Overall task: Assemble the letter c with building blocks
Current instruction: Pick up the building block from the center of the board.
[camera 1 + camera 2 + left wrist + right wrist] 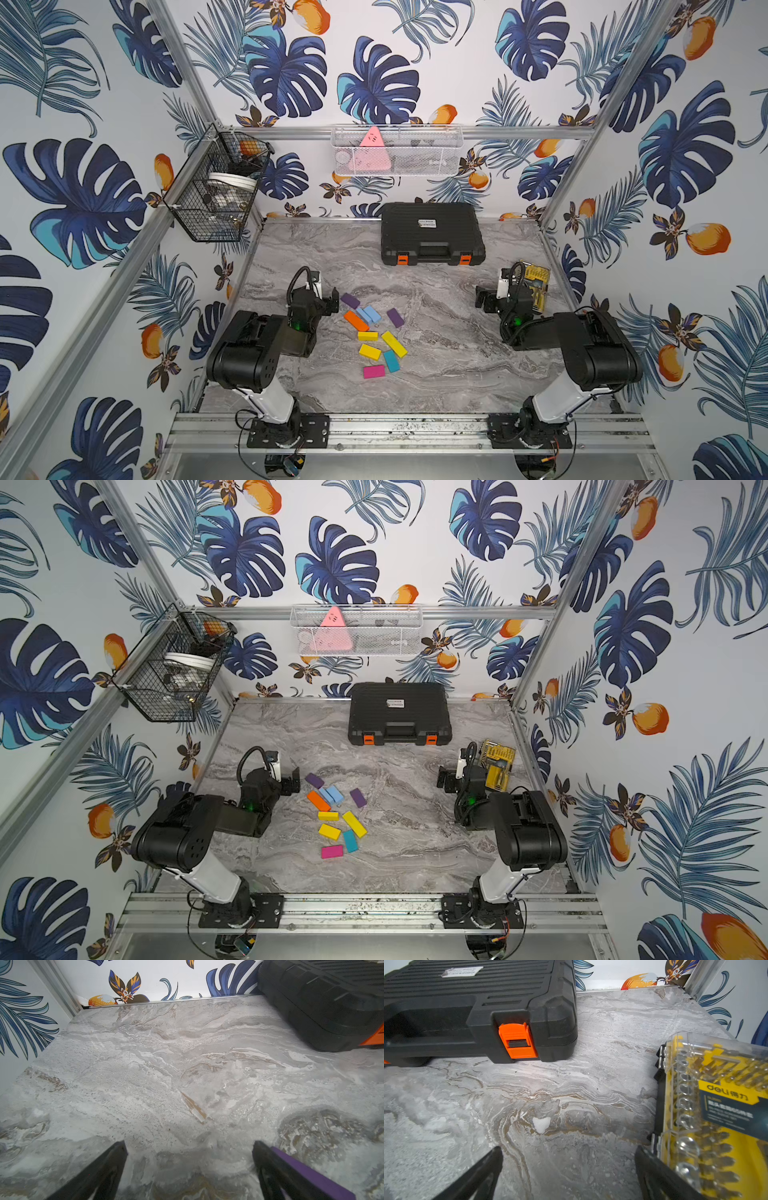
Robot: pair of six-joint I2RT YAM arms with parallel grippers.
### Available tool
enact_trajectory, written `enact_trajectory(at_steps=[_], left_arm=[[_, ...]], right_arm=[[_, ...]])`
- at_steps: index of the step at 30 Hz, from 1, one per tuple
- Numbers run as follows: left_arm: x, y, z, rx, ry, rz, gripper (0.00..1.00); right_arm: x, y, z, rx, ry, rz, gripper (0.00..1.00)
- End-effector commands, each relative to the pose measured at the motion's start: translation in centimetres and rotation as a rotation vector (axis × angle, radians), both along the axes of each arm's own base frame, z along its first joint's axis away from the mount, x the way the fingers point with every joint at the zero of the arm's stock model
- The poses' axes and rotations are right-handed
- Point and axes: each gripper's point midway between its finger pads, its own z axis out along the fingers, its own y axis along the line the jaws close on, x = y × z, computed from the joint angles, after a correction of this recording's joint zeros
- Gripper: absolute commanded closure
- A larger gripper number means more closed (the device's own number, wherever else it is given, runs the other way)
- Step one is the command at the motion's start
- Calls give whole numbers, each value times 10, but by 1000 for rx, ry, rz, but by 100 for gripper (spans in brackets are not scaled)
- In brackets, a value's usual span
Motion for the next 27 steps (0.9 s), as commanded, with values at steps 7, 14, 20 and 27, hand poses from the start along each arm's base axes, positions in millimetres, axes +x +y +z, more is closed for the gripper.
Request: enact_trajectory(at_steps=[7,14,20,27], left_arm=[[3,2,8,1,-32,-4,1],[4,2,5,0,-12,0,1],[4,1,5,-2,-11,-5,1],[5,15,30,0,-3,81,1]], right_arm=[[4,1,9,5,-36,2,0],[5,1,7,5,-31,1,0],[5,1,8,4,-31,2,0],[2,-2,31,-14,-44,-35,0]])
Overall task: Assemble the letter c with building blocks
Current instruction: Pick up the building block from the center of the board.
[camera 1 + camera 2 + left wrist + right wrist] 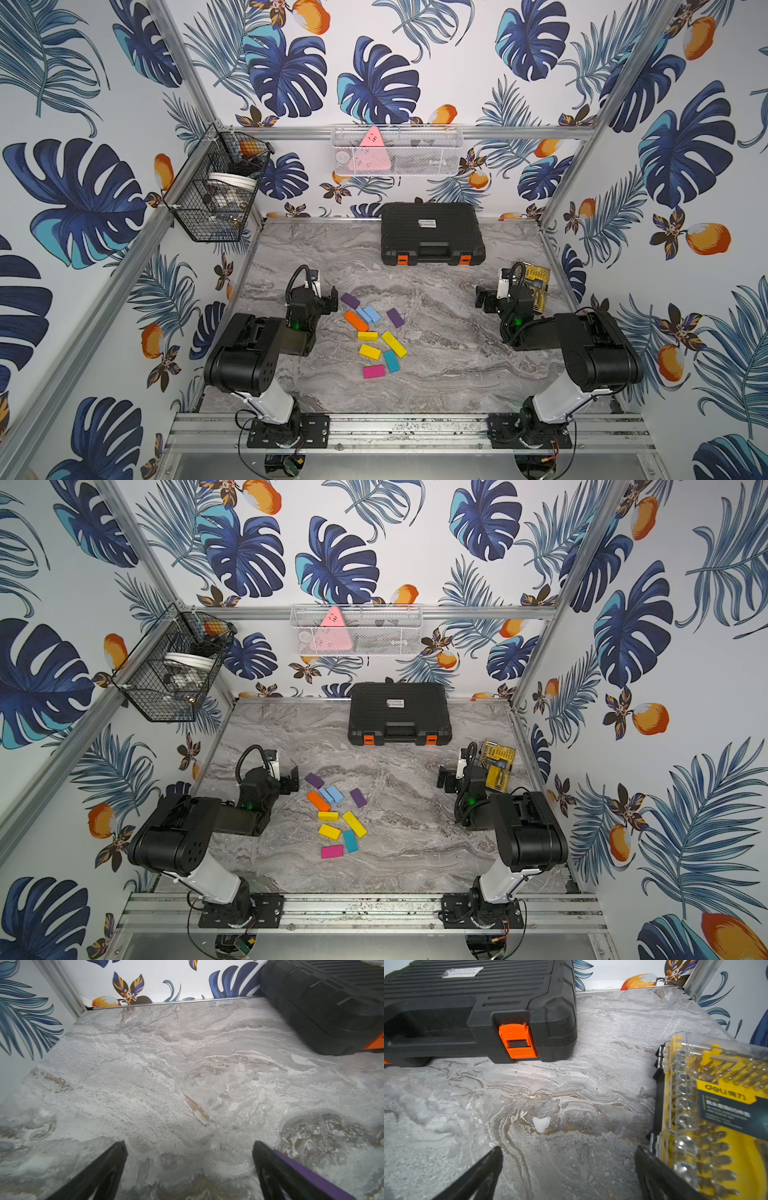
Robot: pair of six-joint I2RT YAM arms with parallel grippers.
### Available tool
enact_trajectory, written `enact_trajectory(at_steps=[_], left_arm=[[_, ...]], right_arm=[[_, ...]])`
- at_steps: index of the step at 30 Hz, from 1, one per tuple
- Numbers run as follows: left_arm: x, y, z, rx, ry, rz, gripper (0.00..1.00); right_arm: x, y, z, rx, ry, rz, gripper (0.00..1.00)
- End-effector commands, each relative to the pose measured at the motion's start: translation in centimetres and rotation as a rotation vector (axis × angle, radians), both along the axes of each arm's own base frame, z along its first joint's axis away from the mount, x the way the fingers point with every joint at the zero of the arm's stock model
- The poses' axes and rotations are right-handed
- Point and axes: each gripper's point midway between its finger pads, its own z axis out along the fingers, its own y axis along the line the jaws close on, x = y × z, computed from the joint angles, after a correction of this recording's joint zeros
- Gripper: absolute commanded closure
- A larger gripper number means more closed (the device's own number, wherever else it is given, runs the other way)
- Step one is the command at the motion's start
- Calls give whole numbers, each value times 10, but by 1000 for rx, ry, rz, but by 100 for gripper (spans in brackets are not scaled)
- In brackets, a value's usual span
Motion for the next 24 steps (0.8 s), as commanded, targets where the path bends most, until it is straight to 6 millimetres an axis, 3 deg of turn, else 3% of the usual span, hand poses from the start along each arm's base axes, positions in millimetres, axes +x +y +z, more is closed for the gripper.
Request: enact_trajectory(at_steps=[1,8,11,12,16,20,24], left_arm=[[3,10,21,-1,1,60,1],[6,21,76,-66,-48,164,1],[4,20,93,-132,-4,207,1],[4,18,101,-155,13,210,1],[-2,7,118,-255,111,213,1],[-9,-25,124,-346,210,101,1],[-19,-63,129,-382,264,-35,1]], right_arm=[[3,-3,27,-10,-14,-36,0],[2,-3,82,162,62,-126,0],[-10,-27,84,329,153,-395,0],[-11,-26,86,354,187,-402,0],[-8,-2,88,394,297,-282,0],[-13,31,95,497,304,-122,0],[-21,52,90,500,360,-62,0]])
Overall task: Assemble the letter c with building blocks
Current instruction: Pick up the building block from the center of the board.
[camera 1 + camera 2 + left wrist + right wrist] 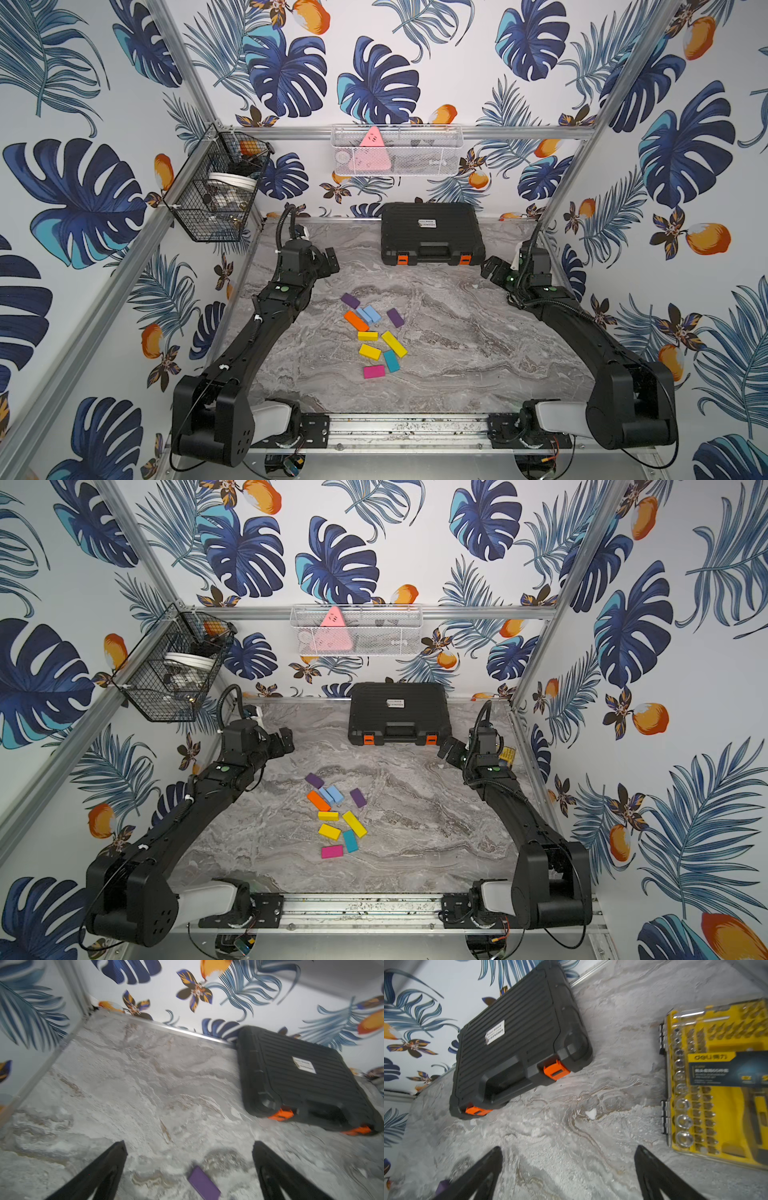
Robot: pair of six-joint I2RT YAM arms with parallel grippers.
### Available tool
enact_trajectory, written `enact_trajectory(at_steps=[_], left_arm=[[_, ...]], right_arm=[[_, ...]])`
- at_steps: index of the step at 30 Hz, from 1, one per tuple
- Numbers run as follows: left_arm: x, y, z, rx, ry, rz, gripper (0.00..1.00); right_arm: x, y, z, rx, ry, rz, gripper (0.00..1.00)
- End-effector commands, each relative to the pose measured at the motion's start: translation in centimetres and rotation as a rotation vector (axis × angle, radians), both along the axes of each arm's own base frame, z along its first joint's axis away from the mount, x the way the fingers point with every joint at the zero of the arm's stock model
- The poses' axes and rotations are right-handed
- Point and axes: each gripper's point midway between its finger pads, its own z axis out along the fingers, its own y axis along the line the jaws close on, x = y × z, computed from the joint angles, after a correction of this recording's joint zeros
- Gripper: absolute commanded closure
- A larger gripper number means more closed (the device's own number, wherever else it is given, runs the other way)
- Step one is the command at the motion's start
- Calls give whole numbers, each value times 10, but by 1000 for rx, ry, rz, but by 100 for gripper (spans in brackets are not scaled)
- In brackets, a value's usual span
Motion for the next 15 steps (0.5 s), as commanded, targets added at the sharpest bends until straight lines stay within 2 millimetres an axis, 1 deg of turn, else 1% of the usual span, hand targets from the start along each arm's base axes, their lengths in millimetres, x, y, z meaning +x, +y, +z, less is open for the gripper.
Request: enact_trajectory(at_steps=[1,4,8,11,15], left_arm=[[-22,-32,-14,-76,115,-117,1],[-32,-52,-13,-81,125,-194,1],[-43,-66,-11,-62,123,-254,1],[-50,-65,-10,-53,134,-257,1],[-56,-62,-4,-41,125,-255,1]], right_arm=[[-14,26,-8,58,71,85,0],[-22,46,-7,44,92,139,0],[-36,79,-4,-5,90,218,0],[-46,102,-7,-42,116,279,0],[-59,123,-13,-80,147,346,0]])
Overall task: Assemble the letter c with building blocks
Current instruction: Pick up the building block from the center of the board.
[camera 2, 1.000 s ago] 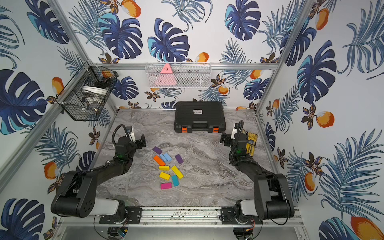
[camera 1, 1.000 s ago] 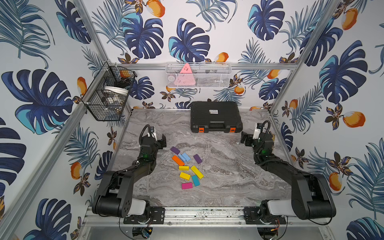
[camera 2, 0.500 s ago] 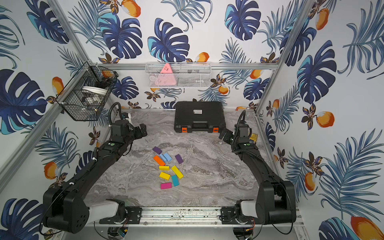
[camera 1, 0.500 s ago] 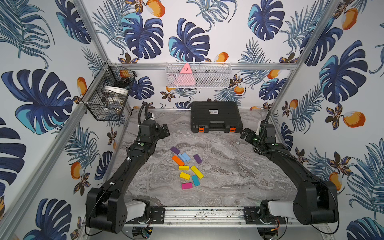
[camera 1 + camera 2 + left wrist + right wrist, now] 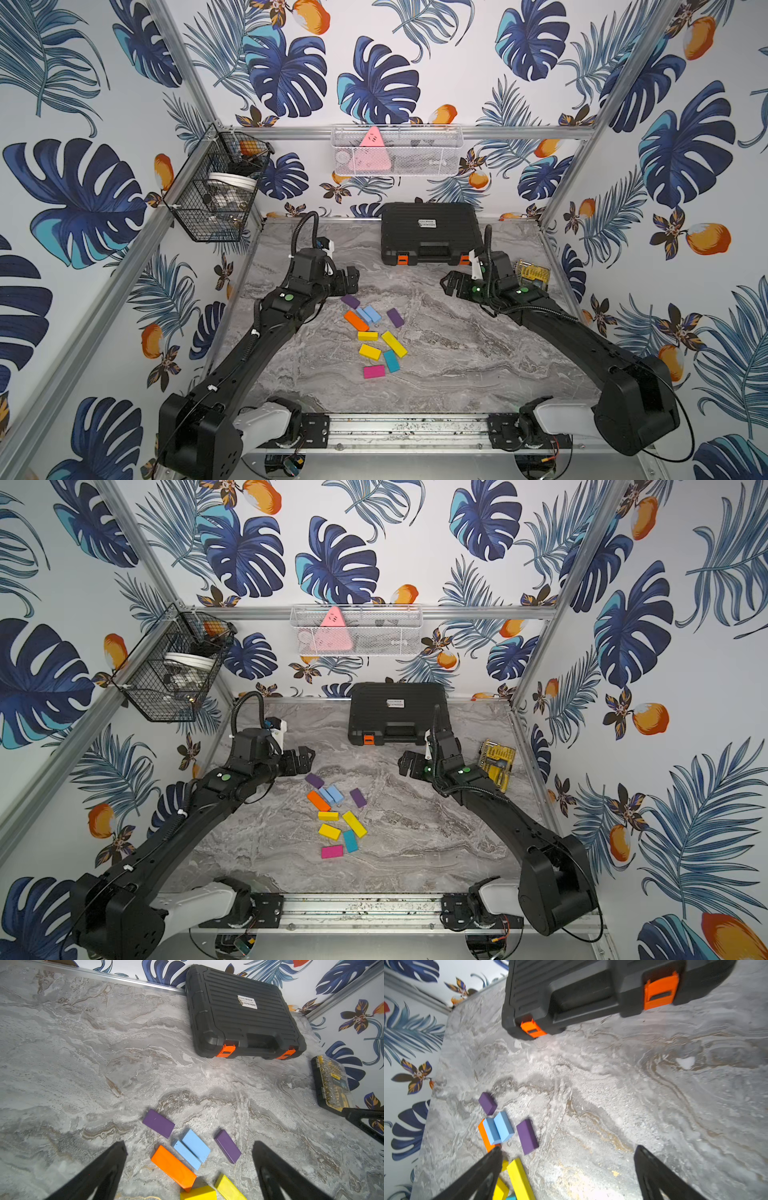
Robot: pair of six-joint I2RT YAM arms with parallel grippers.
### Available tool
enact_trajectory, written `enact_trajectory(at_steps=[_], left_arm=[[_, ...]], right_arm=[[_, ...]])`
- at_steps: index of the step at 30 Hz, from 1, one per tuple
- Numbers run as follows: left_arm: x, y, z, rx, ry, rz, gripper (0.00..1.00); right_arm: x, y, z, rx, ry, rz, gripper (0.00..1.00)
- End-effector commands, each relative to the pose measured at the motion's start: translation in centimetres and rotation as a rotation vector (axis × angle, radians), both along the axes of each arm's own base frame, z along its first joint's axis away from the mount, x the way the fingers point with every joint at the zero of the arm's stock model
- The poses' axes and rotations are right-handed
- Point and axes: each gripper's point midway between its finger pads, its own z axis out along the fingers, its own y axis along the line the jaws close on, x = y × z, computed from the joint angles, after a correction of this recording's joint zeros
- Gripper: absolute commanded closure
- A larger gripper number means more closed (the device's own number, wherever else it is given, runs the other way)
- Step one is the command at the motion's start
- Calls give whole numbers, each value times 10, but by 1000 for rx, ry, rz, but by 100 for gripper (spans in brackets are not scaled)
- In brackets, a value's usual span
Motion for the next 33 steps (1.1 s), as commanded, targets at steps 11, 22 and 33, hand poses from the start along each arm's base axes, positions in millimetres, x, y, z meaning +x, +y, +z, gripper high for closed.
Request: enact_trajectory(at_steps=[11,22,33], left_arm=[[-11,17,-2,62,20,58,1],[-18,38,3,114,35,162,1],[-12,51,-13,170,97,241,1]], right_arm=[[-33,15,-24,-158,58,61,0],[-44,15,-21,-238,52,85,0],[-50,24,-25,-323,92,139,0]])
